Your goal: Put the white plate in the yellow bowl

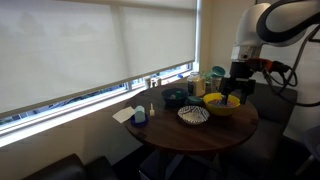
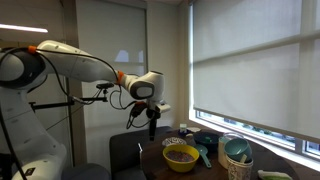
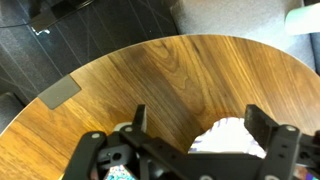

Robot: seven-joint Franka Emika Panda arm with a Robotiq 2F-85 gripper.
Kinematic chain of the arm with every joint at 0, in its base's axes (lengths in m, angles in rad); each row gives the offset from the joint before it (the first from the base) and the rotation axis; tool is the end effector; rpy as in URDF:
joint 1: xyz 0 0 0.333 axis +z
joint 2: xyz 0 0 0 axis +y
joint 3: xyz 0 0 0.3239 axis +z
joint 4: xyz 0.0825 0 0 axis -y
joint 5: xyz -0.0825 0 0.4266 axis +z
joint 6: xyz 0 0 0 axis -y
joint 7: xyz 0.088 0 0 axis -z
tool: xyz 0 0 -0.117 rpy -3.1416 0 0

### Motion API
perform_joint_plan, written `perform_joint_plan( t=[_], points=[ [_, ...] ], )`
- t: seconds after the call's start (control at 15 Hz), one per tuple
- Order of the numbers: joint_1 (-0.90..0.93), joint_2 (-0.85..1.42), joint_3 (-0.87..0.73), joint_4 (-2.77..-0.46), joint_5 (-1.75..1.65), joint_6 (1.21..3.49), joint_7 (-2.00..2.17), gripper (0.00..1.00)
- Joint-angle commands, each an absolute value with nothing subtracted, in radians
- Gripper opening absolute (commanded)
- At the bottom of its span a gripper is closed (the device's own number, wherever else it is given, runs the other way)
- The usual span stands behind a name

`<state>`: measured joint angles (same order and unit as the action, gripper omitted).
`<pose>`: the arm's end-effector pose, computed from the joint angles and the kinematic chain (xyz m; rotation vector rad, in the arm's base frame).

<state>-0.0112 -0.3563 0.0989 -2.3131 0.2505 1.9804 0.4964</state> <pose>0.4790 0.0618 0.4669 -2.8503 0.7460 0.0494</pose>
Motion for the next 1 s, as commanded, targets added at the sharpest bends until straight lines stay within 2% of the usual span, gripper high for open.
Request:
perform_joint_plan(
  t=[0.0, 0.53, 0.93],
  points=[
    [-0.015, -0.267, 0.136, -2.246, 0.261, 2.041, 0.672, 1.0],
    [0.019, -0.254, 0.132, -2.254, 0.247, 2.05, 0.685, 1.0],
    [0.005, -0.215, 0.209, -2.305, 0.108, 2.28, 1.15, 1.0]
  ],
)
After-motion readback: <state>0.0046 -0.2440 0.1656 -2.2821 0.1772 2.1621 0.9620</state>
